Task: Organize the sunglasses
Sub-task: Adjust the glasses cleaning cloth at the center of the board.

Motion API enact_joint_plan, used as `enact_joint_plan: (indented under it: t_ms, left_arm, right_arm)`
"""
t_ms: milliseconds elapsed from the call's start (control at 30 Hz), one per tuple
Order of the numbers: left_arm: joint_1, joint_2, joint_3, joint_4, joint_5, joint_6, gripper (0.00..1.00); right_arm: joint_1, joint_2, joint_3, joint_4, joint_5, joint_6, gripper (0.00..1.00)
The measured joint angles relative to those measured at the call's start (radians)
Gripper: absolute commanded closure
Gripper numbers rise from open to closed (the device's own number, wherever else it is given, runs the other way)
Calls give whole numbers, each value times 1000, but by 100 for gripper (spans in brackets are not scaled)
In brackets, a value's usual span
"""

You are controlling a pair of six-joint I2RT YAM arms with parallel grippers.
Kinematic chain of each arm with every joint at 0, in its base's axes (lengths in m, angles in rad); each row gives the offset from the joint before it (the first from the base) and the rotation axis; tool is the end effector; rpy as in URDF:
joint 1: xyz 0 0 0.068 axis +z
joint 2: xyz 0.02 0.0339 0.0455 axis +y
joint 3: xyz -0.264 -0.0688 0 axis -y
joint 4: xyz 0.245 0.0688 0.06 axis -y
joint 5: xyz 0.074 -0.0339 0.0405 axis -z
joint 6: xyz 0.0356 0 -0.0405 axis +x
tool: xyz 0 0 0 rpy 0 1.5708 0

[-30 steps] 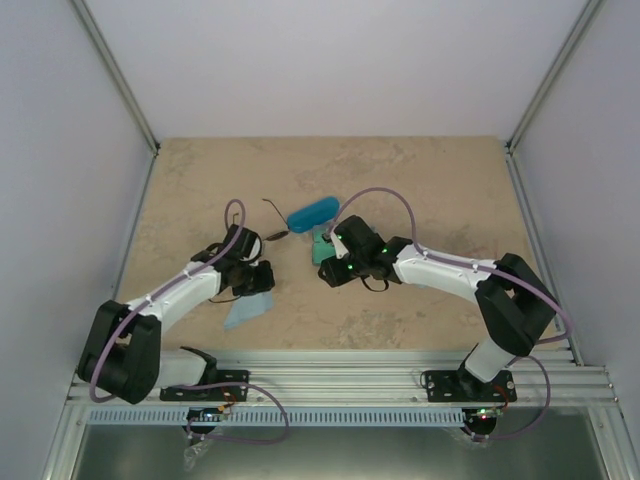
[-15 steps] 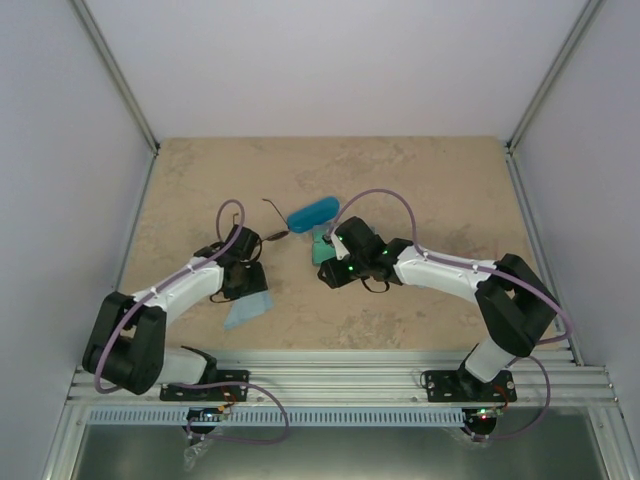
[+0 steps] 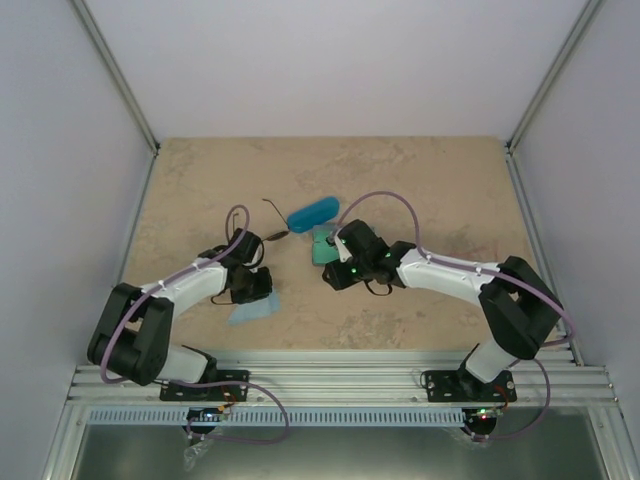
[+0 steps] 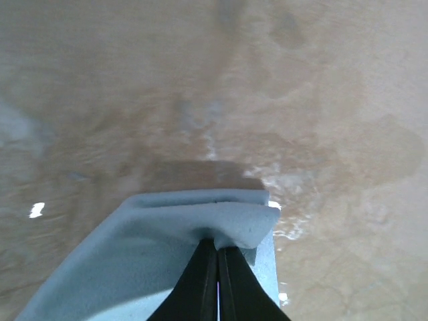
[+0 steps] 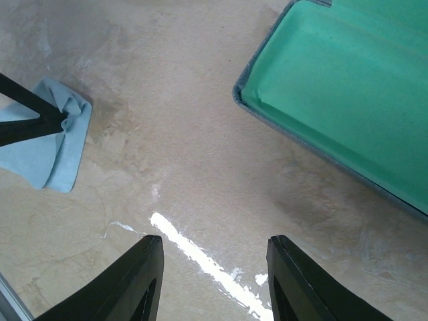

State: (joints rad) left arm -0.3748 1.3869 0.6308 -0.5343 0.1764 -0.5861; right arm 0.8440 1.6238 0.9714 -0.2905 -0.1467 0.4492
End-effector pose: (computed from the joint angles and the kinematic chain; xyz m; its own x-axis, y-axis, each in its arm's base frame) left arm 0.2037 -0.0868 0.1438 -0.9693 -0.2038 -0.1373 -0.1567 0.9430 -0.2936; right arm 0.2149 0.2495 0.1877 -0.8302 -0.2872 -0.4778 -0.4838 0.7969 0.3617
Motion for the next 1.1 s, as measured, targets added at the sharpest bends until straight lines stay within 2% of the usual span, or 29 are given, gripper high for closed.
enact_joint_plan:
  t_ms: [433, 567, 700, 833, 1100]
  left_arm:
    - [-26, 40, -41, 245, 416, 29, 100]
    - [-45, 61, -26, 303, 489, 17, 100]
    - [-48, 45, 5, 311, 480, 16, 100]
    - [-48, -6, 28, 266, 404, 35, 100]
    - [-48, -27, 76, 164, 333, 101, 100]
  right_arm:
    - [0, -50, -56, 7, 2, 16, 57]
    - [0, -66, -77, 7, 3, 27, 57]
    - [0, -77, -87, 10, -12, 34, 57]
    - [13, -71, -85, 27, -45, 33, 59]
    - [67, 37, -26, 45, -78, 23, 60]
